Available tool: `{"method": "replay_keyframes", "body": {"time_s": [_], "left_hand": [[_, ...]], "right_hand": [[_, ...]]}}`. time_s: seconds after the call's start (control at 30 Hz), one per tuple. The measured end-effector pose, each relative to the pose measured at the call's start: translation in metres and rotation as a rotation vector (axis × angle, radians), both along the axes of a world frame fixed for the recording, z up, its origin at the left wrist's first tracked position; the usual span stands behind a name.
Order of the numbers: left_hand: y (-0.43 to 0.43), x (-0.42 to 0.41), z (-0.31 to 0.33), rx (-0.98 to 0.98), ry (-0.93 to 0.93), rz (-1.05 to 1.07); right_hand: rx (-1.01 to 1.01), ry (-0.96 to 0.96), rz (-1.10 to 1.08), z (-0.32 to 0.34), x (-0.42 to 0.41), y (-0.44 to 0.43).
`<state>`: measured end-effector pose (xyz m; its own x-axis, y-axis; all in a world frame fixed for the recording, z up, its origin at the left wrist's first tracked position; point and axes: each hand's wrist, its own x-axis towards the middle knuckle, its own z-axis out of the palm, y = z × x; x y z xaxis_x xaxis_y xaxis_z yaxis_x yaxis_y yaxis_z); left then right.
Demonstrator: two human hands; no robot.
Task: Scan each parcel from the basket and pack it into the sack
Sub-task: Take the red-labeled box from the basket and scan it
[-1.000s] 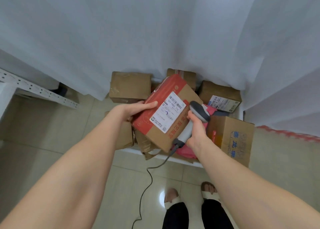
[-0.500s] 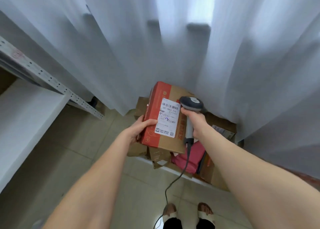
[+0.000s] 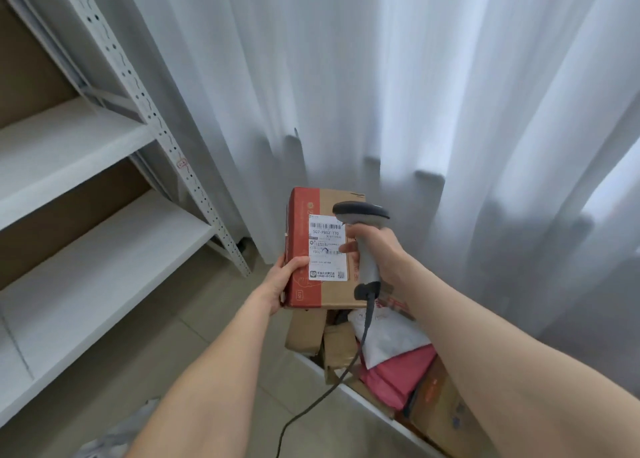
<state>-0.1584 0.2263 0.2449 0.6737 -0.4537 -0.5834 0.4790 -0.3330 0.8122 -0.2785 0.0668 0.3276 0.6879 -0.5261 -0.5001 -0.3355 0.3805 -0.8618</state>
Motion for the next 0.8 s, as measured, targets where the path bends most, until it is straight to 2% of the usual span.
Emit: {"method": "replay_keyframes", "body": {"time_s": [0.33,0.8], "left_hand": [[0.039,0.02,0.035,-0.12,0.009,0.173],[0.055,0.045,0.046,-0.166,-0.013,0.196]], "right_hand": [[-0.116,0.084,0.2,0.054,0.0,0.035],[-0.118,0.089,0.289,0.073,0.003,0.057]]}}
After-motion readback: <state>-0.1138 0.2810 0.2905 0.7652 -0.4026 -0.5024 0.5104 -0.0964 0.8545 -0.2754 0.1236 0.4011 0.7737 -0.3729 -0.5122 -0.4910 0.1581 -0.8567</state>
